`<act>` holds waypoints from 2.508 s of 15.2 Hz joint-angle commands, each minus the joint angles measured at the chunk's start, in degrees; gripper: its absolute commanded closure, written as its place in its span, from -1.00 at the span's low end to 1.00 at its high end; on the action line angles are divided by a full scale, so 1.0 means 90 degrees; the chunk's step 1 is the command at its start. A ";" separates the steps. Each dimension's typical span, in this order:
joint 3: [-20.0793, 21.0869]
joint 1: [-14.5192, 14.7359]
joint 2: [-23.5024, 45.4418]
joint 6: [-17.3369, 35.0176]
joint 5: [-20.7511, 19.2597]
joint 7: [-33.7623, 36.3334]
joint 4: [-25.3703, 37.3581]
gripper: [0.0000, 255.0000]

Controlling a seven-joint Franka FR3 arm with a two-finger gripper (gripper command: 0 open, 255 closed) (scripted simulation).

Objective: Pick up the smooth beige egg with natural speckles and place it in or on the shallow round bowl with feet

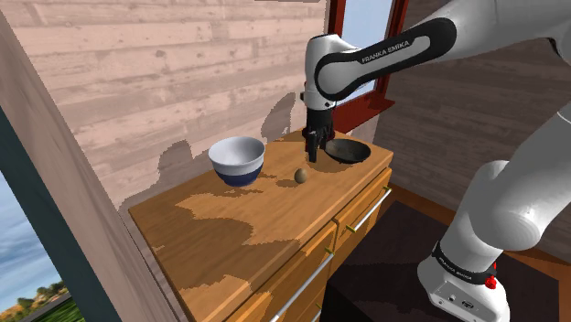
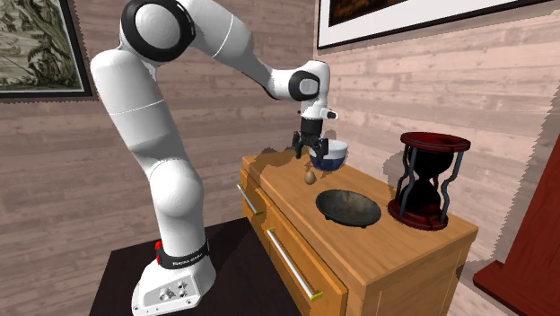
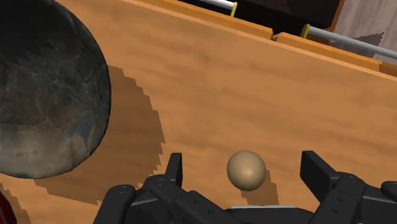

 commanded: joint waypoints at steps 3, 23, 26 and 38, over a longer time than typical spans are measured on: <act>0.0124 0.0138 0.0927 0.0473 0.0145 -0.0005 0.0426 -1.00; 0.0181 0.0194 0.1502 0.1253 0.0195 -0.0018 0.0211 1.00; 0.0181 0.0194 0.1502 0.1253 0.0195 -0.0018 0.0211 1.00; 0.0175 0.0188 0.1168 0.0576 0.0191 0.0005 0.0555 1.00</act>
